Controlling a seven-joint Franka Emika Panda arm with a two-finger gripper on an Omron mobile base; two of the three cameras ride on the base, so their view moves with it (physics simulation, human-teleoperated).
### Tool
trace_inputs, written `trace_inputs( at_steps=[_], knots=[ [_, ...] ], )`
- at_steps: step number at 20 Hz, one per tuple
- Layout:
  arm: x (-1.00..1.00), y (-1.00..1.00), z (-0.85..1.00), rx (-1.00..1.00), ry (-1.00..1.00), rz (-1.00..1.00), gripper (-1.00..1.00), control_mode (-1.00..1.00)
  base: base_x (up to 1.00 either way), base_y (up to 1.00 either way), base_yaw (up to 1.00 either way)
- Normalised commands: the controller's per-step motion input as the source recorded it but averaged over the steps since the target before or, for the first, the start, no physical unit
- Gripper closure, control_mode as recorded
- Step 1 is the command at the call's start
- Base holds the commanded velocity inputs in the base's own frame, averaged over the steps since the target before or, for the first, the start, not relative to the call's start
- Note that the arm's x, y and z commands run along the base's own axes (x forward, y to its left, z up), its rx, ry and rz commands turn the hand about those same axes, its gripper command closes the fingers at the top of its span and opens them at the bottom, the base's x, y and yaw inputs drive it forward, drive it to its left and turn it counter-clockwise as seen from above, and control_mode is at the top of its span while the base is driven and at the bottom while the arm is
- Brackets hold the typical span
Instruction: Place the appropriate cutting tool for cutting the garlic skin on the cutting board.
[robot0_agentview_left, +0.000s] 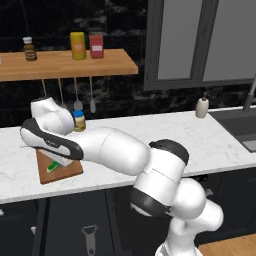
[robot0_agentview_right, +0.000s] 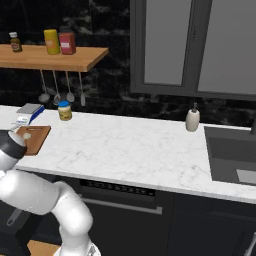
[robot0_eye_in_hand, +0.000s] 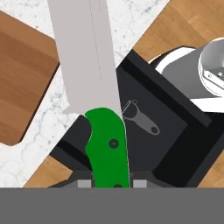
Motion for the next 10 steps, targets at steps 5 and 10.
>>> trace_inputs(
  at_steps=[5, 10],
  knots=[
    [0.34, 0.17, -0.51, 0.00, 0.00, -0.01, 1.00, -1.00, 0.00, 0.00, 0.00],
    [0.37, 0.09, -0.45, 0.00, 0.00, -0.03, 1.00, -1.00, 0.00, 0.00, 0.00]
  ],
)
